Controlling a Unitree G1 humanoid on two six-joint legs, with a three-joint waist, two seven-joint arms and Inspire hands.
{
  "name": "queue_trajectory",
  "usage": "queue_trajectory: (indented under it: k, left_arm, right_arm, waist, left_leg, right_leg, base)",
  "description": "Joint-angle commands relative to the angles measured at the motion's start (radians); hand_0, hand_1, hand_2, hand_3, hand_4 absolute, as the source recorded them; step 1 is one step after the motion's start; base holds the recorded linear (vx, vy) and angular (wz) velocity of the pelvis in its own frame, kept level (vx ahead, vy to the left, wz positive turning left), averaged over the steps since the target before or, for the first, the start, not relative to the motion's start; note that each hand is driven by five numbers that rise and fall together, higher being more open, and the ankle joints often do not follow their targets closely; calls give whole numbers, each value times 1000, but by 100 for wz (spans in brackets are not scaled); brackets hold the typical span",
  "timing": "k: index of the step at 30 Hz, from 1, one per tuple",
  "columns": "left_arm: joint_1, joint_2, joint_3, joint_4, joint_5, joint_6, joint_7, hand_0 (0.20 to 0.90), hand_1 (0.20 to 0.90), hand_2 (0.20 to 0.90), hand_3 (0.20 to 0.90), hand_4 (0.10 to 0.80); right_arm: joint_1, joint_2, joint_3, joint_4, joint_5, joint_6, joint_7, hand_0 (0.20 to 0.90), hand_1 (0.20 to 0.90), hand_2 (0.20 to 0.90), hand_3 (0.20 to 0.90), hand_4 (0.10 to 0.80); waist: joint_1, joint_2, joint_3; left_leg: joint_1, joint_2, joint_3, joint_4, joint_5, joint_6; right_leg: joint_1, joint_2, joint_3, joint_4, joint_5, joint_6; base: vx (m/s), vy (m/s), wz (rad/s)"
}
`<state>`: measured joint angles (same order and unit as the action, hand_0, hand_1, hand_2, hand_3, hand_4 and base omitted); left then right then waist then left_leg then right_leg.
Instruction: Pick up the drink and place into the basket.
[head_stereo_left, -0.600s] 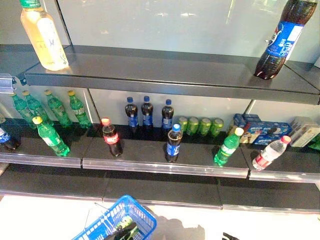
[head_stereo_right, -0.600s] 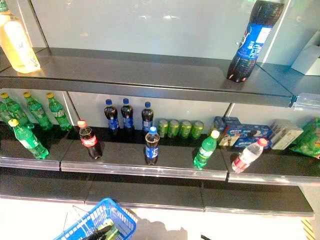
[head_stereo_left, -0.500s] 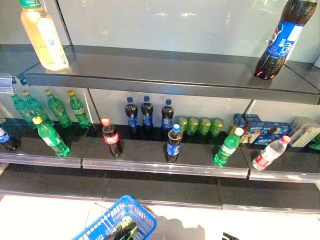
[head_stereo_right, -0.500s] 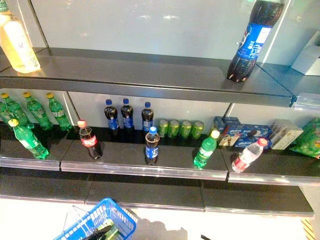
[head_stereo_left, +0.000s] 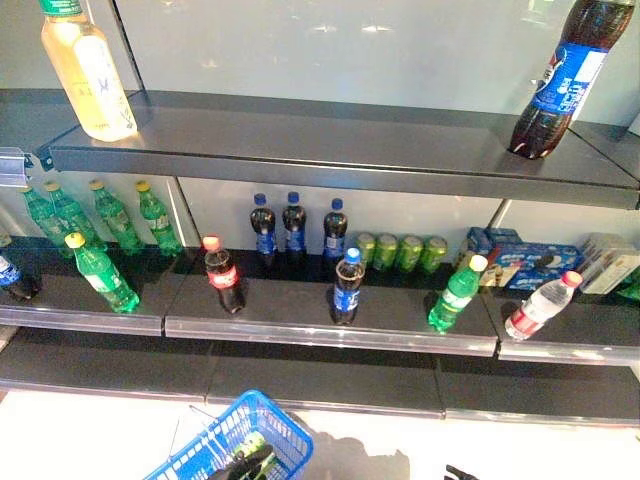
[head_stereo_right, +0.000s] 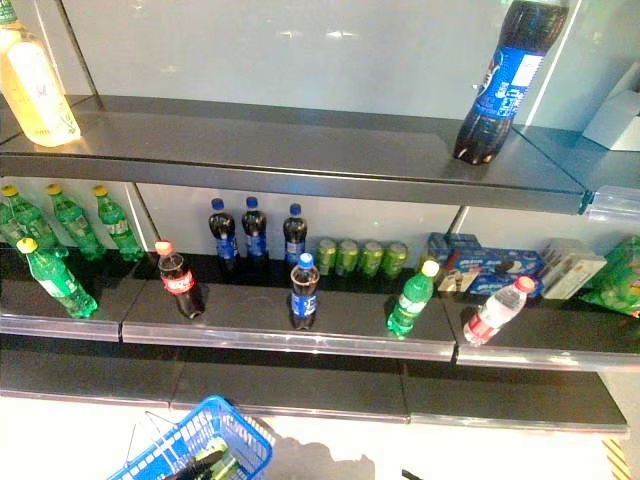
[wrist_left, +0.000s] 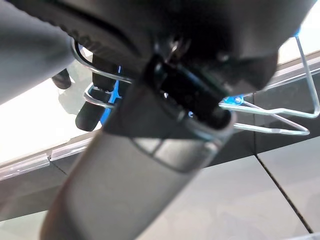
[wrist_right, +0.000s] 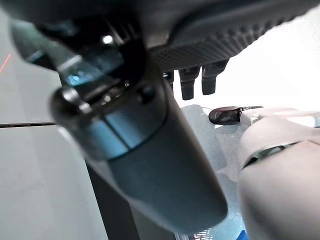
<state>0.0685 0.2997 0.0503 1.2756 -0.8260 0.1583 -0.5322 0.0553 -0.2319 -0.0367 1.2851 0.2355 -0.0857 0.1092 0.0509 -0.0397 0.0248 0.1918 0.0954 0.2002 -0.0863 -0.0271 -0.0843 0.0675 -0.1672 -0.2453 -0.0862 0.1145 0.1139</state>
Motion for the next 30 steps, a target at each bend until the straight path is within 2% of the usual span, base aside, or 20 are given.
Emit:
queue_trajectory:
  k: [1,14,22,27,28,29,30]
  left_arm:
    - [-114,-47,6,-60,-36,-52,-171,300,300,300,200,100]
    - [-116,-45,-6,-45,31,-51,-184,300,300,300,200,100]
    - [-122,-30,-20,-48,42,-43,-224,300,300,300,200,100]
    - [-133,-26,-42,-37,75,-37,-244,300,300,300,200,100]
    - [-133,-22,-45,-35,77,-43,-243,300,300,300,200,100]
    - [-132,-19,-42,-37,70,-45,-236,300,300,300,200,100]
    - [-129,-14,-21,-52,56,-46,-213,300,300,300,200,100]
  right_arm:
    - [-86,-50,4,41,15,-34,13,900,900,900,900,800]
    - [-78,-43,-5,41,80,-46,0,900,900,900,900,800]
    - [-50,-40,-31,51,103,-75,-19,900,900,900,900,800]
    - [-35,-60,-83,67,141,-93,-25,900,900,900,900,800]
    - [-33,-63,-94,69,145,-93,-19,900,900,900,900,800]
    - [-31,-63,-99,66,131,-92,-12,900,900,900,900,800]
    - [-31,-60,-105,62,98,-94,11,900,900,900,900,800]
  waist:
    - [-2,23,13]
    - [-27,22,15]
    - [-91,22,33]
    - [-127,7,46]
    - [-133,1,47]
    - [-132,-5,51]
    - [-122,-12,64]
  left_leg:
    - [-28,-38,23,-1,12,49]
    - [-19,-36,48,-1,10,55]
    - [-9,-49,87,4,-6,79]
    - [-9,-67,140,9,-14,78]
    - [-6,-69,156,7,-18,74]
    - [-2,-72,173,5,-21,69]
    - [8,-63,232,2,-23,57]
  right_leg:
    - [70,6,-50,75,-80,3]
    - [56,8,-25,89,-81,5]
    - [19,2,53,111,-77,17]
    - [-20,-46,76,70,6,70]
    - [-39,-63,72,61,46,86]
    - [-54,-82,54,63,89,99]
    - [-80,-125,-28,96,156,125]
  base:
    - [0,0,0]
    - [0,0,0]
    - [-25,43,-29]
    - [-55,84,-54]
    - [-54,-7,-63]
    - [-129,-76,-87]
    - [-116,-90,-87]
